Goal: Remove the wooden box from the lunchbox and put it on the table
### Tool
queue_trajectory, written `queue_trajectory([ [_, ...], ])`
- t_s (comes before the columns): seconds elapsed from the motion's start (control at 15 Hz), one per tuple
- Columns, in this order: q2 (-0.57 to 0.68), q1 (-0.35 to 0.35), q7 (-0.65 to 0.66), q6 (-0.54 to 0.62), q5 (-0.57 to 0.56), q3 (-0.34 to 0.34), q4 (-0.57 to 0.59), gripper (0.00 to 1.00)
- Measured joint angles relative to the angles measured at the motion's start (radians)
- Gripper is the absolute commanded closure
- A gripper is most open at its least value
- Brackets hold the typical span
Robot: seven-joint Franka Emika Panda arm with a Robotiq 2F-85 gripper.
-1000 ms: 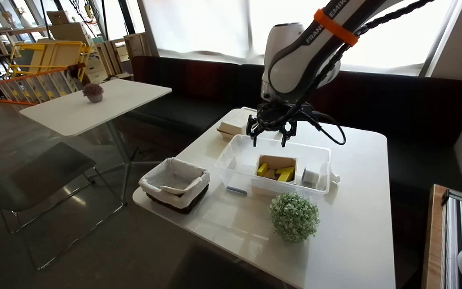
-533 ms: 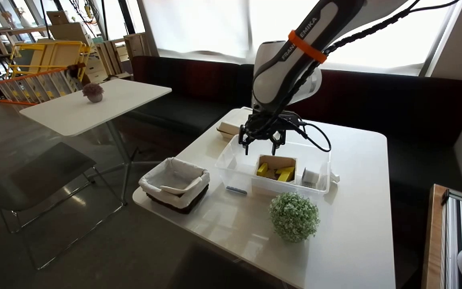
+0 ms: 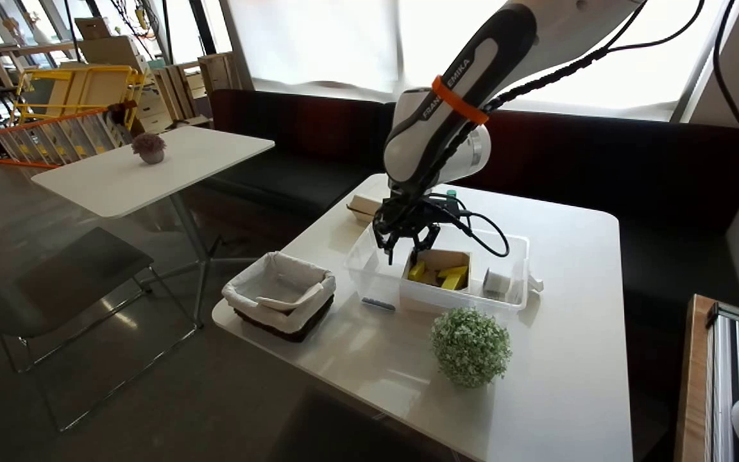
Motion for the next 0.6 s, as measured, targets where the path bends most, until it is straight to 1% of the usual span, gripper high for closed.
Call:
queue_trajectory([
  [0.13,0.012,0.009,0.008,-0.003,0.002,-0.003,0.012,0.72],
  [0.2,0.012,0.014,0.013,-0.01,0.002,-0.006,0.016,0.91],
  [0.27,0.012,0.018,0.016,-0.016,0.002,-0.008,0.018,0.99],
  [0.33,0.012,0.024,0.021,-0.018,0.002,-0.012,0.019,1.0],
  [0.4,0.011,0.028,0.025,-0.018,0.002,-0.014,0.019,1.0],
  [0.47,0.01,0.034,0.036,-0.024,0.002,-0.017,0.019,0.98],
  [0.6,0.004,0.051,0.054,-0.041,-0.001,-0.024,0.019,0.99],
])
